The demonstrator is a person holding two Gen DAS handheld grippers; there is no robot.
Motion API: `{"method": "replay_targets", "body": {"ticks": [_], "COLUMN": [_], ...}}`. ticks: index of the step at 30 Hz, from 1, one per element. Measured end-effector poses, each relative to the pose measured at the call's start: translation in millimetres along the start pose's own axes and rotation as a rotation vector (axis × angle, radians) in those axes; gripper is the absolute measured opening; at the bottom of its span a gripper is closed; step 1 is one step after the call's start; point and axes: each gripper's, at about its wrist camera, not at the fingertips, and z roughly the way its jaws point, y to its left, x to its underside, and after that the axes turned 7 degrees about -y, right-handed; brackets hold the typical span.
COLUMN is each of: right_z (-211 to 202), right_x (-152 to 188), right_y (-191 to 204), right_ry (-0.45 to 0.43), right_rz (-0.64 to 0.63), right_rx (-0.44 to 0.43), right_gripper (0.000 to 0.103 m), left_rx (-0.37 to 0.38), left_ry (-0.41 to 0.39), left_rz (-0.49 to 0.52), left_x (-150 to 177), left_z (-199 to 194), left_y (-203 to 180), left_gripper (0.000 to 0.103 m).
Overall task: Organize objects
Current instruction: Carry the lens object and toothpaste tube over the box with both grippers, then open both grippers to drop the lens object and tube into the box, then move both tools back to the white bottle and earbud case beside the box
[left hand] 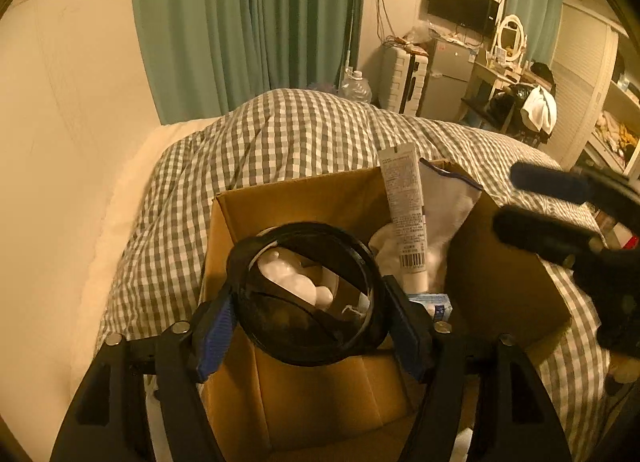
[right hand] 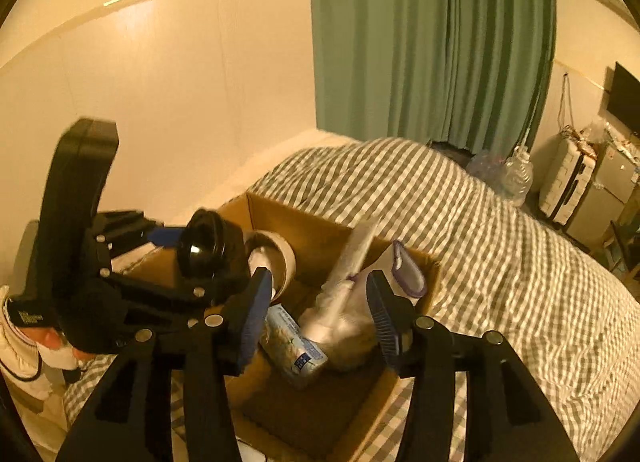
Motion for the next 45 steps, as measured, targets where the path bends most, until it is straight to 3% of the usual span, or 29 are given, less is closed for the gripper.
{"method": "replay_targets", "body": {"ticks": [5, 24, 35, 45], "right_z": [-31.6, -127.0, -128.0, -81.3], "right_x": [-6.6, 16.4, 58.9, 130.2], "right_y": [8.2, 68.6, 93.8, 100.0], "right_ry": [-0.048, -0.111, -0.089, 0.028], "right_rz": [-0.005, -0.075, -0.062, -0.066], "right_rx": [0.041, 0.156, 0.203, 0.232], "right_gripper": [0.06, 0.067, 0.085, 0.087], "left_rx": [-0.022, -0.06, -0.15, -0.238], "left_ry": [-0.057, -0.186, -0.232, -0.152], "left_rz": [0.026, -0.04, -0.052, -0.075], "left_x": [-0.6, 30.0, 83.3, 148.7], "left_z": [-26.1, -133.3, -142.3, -104.4], "left_y": [-4.3, 9.7, 8.8, 5.9], "left_gripper": [0.093, 0.098, 0.1, 0.1]}}
